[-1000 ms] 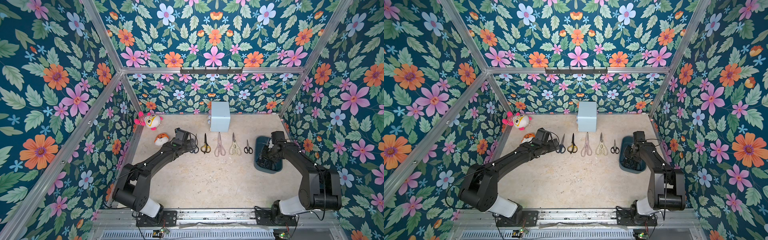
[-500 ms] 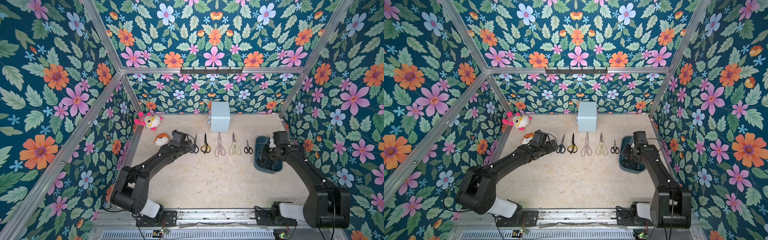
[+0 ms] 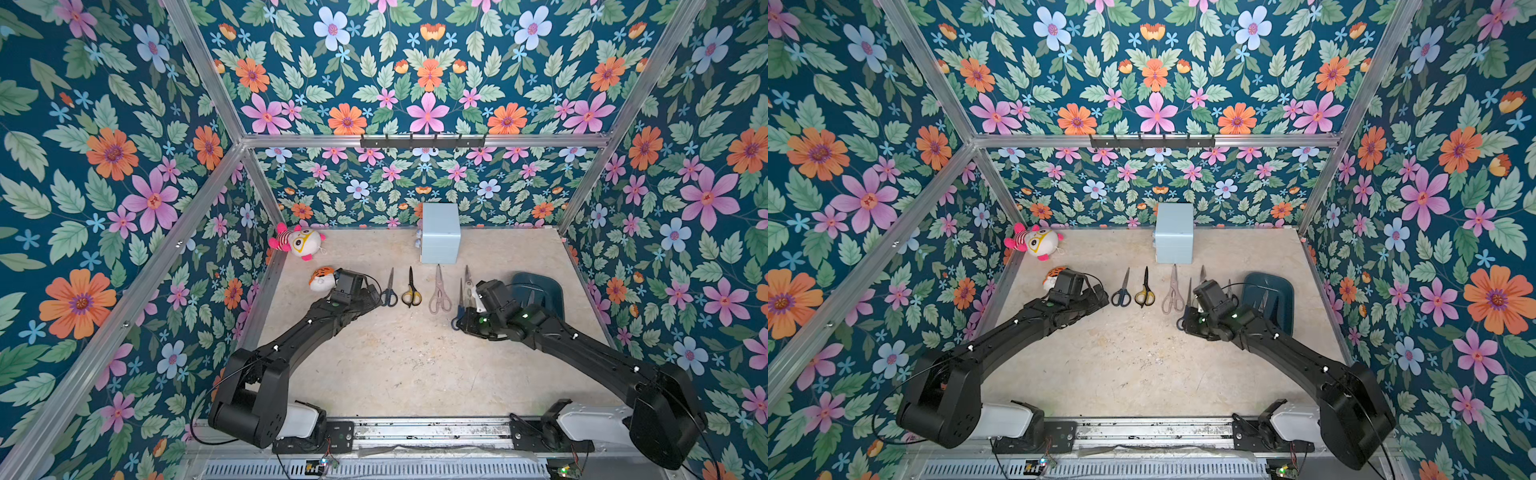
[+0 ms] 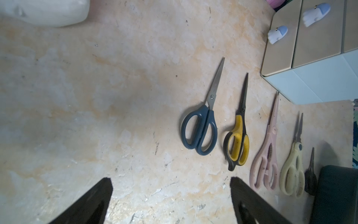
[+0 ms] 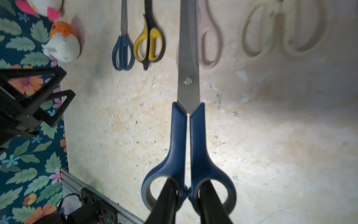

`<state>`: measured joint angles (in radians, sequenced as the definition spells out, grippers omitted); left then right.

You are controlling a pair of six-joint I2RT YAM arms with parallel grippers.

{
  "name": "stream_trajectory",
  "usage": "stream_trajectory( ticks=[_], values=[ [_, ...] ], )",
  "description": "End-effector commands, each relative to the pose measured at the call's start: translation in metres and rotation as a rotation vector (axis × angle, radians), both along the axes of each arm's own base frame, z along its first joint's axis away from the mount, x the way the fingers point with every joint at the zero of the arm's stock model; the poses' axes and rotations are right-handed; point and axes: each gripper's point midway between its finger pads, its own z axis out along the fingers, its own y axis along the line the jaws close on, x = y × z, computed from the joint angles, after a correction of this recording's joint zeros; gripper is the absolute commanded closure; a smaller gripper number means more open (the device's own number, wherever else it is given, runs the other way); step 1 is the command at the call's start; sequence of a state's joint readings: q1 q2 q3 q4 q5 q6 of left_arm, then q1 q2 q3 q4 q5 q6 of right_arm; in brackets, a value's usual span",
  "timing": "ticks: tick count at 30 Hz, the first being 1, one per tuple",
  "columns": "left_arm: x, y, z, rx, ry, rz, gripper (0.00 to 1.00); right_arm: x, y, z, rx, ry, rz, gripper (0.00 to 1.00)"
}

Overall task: Take the scissors out of the storage box
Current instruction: Place the scissors at the center of the board.

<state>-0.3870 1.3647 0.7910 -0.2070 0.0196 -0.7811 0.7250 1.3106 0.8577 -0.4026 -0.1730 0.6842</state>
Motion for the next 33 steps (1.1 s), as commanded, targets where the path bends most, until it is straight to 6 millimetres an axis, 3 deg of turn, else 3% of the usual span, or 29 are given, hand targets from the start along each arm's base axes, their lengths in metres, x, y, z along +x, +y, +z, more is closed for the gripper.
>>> stream_trajectory(
  ticks=[1, 6, 16, 18, 23, 30, 33],
  values=[
    [-0.011, 0.004, -0.001, -0.01, 0.012, 0.014, 0.01, -0.011, 0.032, -0.005, 0.035, 0.01, 0.006, 1.0],
    [-0.028, 0.012, -0.004, -0.008, 0.03, 0.026, 0.01, -0.043, 0.07, -0.027, 0.002, 0.069, 0.087, 1.0],
    [-0.049, 0.02, -0.001, 0.003, 0.034, 0.017, 0.01, -0.071, 0.107, -0.06, -0.022, 0.175, 0.107, 1.0],
    [-0.052, 0.022, 0.001, 0.003, 0.031, 0.018, 0.01, -0.075, 0.113, -0.075, -0.064, 0.2, 0.117, 1.0],
    [-0.058, 0.024, 0.005, 0.004, 0.027, 0.014, 0.01, -0.074, 0.1, -0.101, -0.233, 0.264, 0.051, 1.0],
    [-0.072, 0.03, -0.001, 0.001, 0.04, 0.022, 0.01, -0.075, 0.097, -0.113, -0.3, 0.291, 0.045, 1.0],
    [-0.077, 0.032, -0.002, -0.009, 0.037, 0.031, 0.01, -0.074, 0.099, -0.113, -0.296, 0.292, 0.051, 0.86]
  ],
)
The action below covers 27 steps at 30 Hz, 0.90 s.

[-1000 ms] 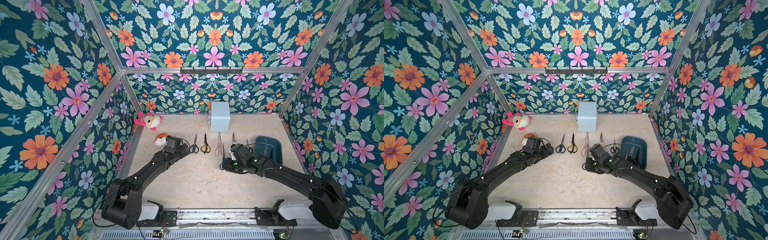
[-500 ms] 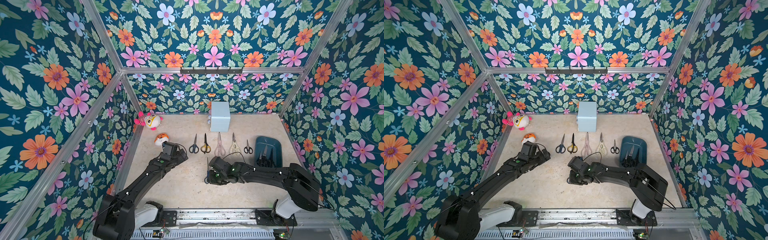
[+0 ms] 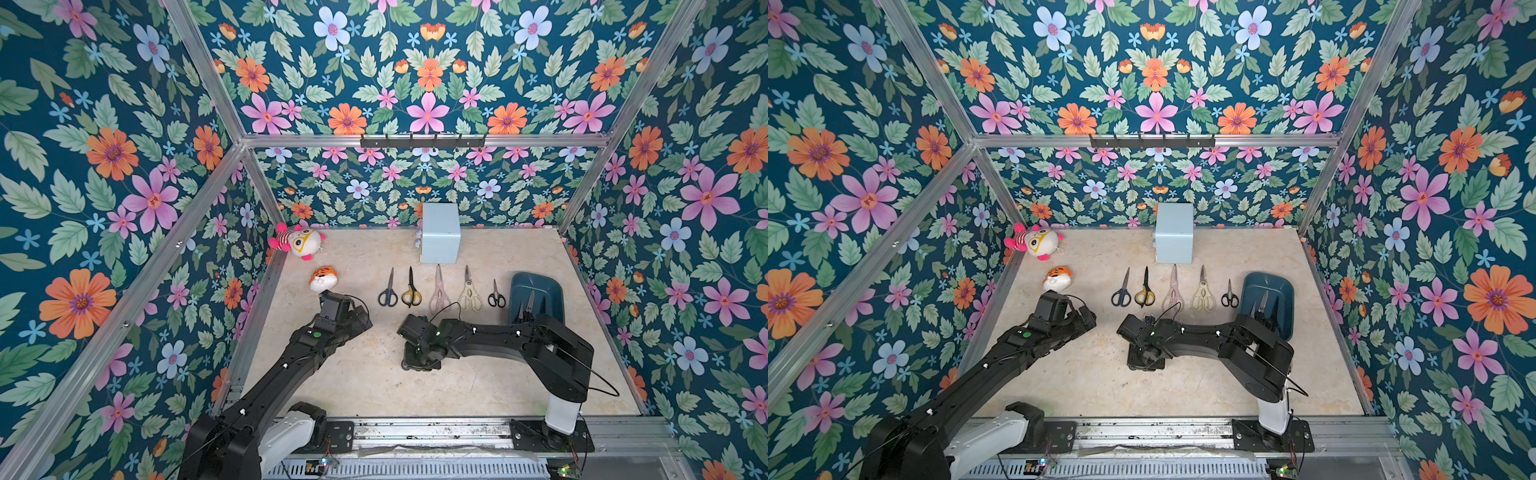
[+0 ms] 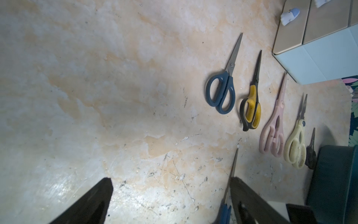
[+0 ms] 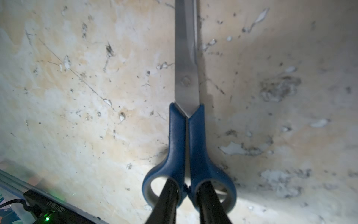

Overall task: Take the scissors out of the storage box
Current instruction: Place the scissors at the center of the board, then pick up the scissors from the storage box.

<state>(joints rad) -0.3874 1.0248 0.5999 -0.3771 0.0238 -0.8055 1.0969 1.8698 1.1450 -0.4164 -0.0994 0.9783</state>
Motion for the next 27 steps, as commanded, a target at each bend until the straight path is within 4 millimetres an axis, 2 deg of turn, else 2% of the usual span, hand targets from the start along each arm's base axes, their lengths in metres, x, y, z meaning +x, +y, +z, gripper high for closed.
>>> stream_trajectory(
  ticks=[1, 7, 13, 17, 19, 22, 25, 27],
  values=[
    [-0.006, 0.004, -0.002, -0.001, 0.009, 0.016, 0.01, -0.008, -0.018, -0.012, -0.083, 0.034, -0.016, 0.83],
    [-0.009, 0.005, 0.006, 0.005, 0.008, 0.007, 0.01, 0.0, -0.011, 0.002, -0.042, -0.013, -0.013, 0.72],
    [-0.002, 0.002, 0.022, 0.045, 0.001, -0.038, 0.02, 0.016, 0.005, 0.033, 0.023, -0.097, -0.004, 0.65],
    [0.003, 0.001, 0.032, 0.054, -0.01, -0.049, 0.02, 0.028, 0.003, 0.055, 0.008, -0.162, -0.006, 0.65],
    [0.006, -0.002, 0.034, 0.044, -0.015, -0.058, 0.02, 0.036, -0.006, 0.066, -0.002, -0.192, -0.021, 0.65],
    [0.011, -0.01, 0.035, 0.025, -0.015, -0.084, 0.02, 0.052, -0.031, 0.077, -0.018, -0.215, -0.058, 0.65],
    [0.017, -0.019, 0.035, 0.008, -0.013, -0.109, 0.03, 0.073, -0.071, 0.092, -0.039, -0.255, -0.113, 0.65],
    [0.023, -0.024, 0.035, -0.006, -0.02, -0.12, 0.03, 0.089, -0.109, 0.096, -0.079, -0.268, -0.161, 0.65]
  ],
)
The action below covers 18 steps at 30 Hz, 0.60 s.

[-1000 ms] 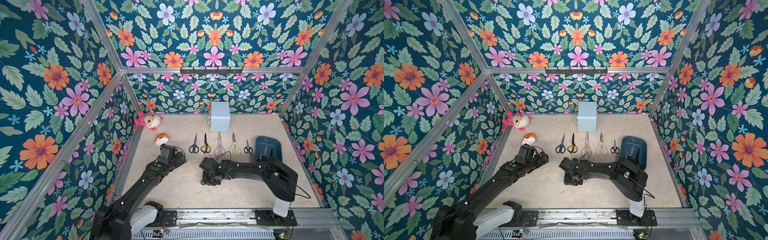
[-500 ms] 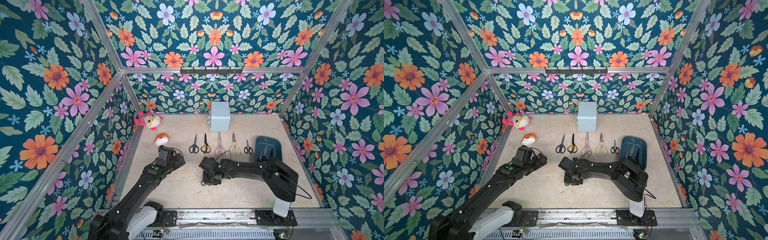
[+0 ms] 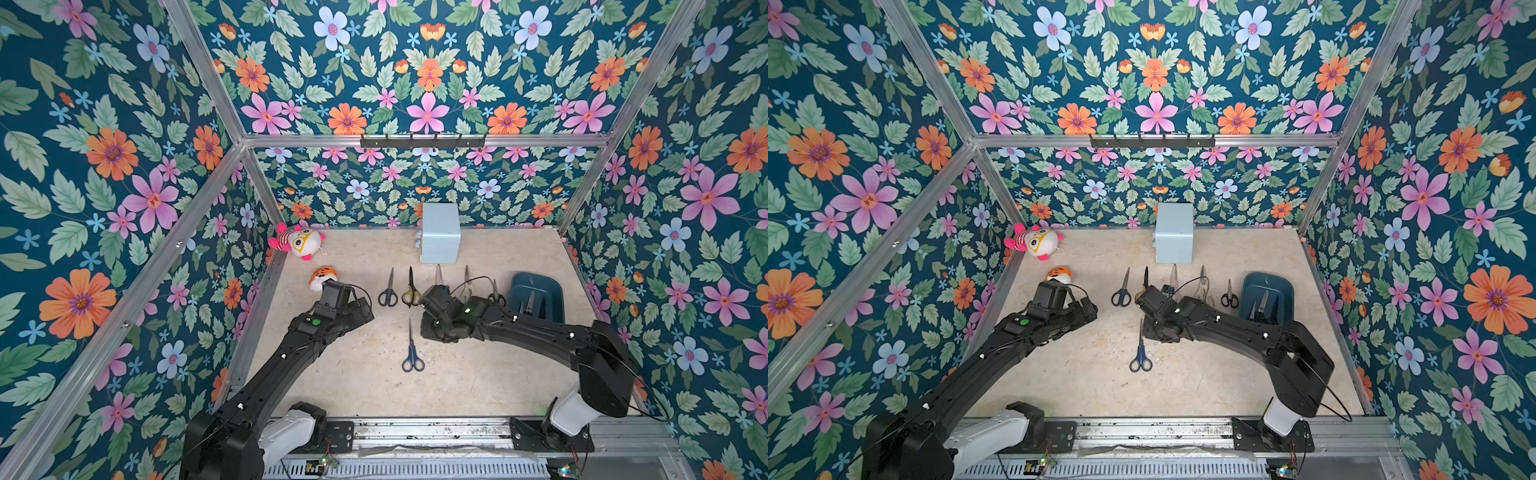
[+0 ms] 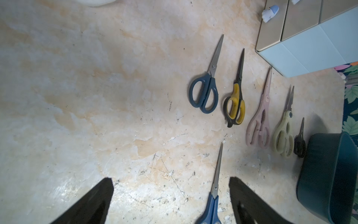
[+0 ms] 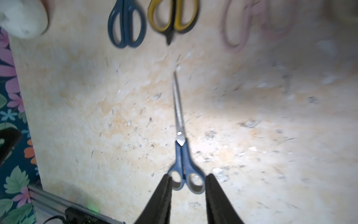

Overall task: Take the scissors out of the storage box
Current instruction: Pick up the scissors from the storage box.

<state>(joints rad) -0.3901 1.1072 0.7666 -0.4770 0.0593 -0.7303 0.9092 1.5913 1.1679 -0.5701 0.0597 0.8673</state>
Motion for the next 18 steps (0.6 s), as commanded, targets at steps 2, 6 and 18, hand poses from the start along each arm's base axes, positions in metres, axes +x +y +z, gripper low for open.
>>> stream_trajectory(
  ticks=[2, 6, 18],
  values=[
    [0.013, -0.017, 0.005, -0.046, -0.032, -0.048, 0.03, 0.022, -0.079, 0.001, -0.124, -0.02, -0.083, 0.66],
    [0.024, -0.03, 0.001, -0.064, -0.035, -0.068, 0.03, 0.038, -0.151, 0.005, -0.142, -0.017, -0.21, 0.66],
    [0.055, -0.074, -0.015, -0.072, -0.057, -0.166, 0.03, 0.041, -0.286, -0.023, -0.21, 0.068, -0.457, 0.66]
  ],
)
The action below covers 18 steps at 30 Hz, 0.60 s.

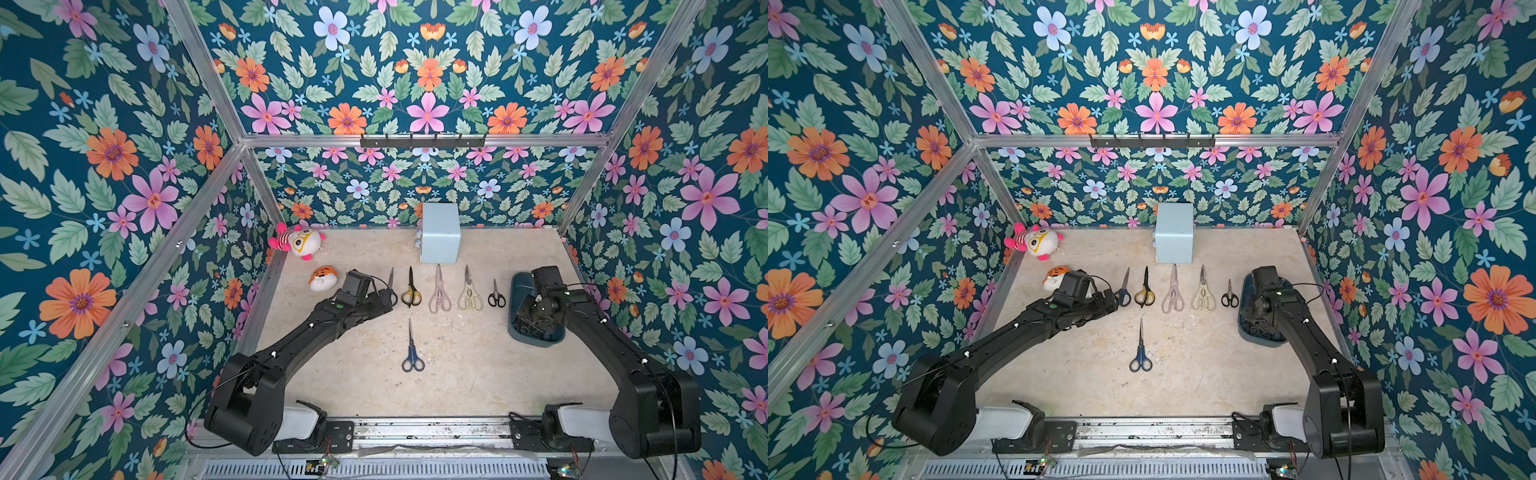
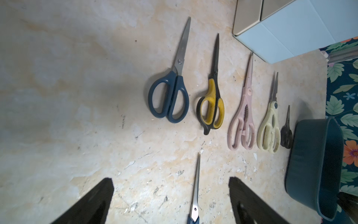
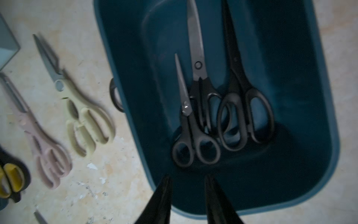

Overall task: Take the scissors out of the storage box
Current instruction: Pick up the scissors from the storage box.

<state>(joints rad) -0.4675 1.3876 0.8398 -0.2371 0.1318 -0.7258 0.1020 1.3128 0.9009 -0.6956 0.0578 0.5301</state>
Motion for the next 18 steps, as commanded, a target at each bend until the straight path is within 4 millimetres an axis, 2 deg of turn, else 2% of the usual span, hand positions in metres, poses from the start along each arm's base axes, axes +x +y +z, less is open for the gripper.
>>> stream_trajectory(
  ticks=[1, 5, 10, 18],
  values=[
    [0.013, -0.015, 0.005, -0.009, -0.049, -0.05, 0.03, -0.001, -0.008, -0.008, -0.019, 0.036, 0.04, 0.66],
    [0.021, -0.024, -0.005, 0.005, -0.033, -0.09, 0.03, 0.001, -0.009, -0.021, -0.028, 0.087, 0.063, 0.67],
    [0.028, -0.029, -0.02, 0.02, 0.008, -0.099, 0.03, 0.002, 0.0, -0.032, 0.022, 0.121, 0.085, 0.67],
    [0.032, -0.025, -0.039, 0.07, 0.055, -0.083, 0.02, 0.006, 0.002, -0.059, 0.023, 0.181, 0.101, 0.68]
  ],
)
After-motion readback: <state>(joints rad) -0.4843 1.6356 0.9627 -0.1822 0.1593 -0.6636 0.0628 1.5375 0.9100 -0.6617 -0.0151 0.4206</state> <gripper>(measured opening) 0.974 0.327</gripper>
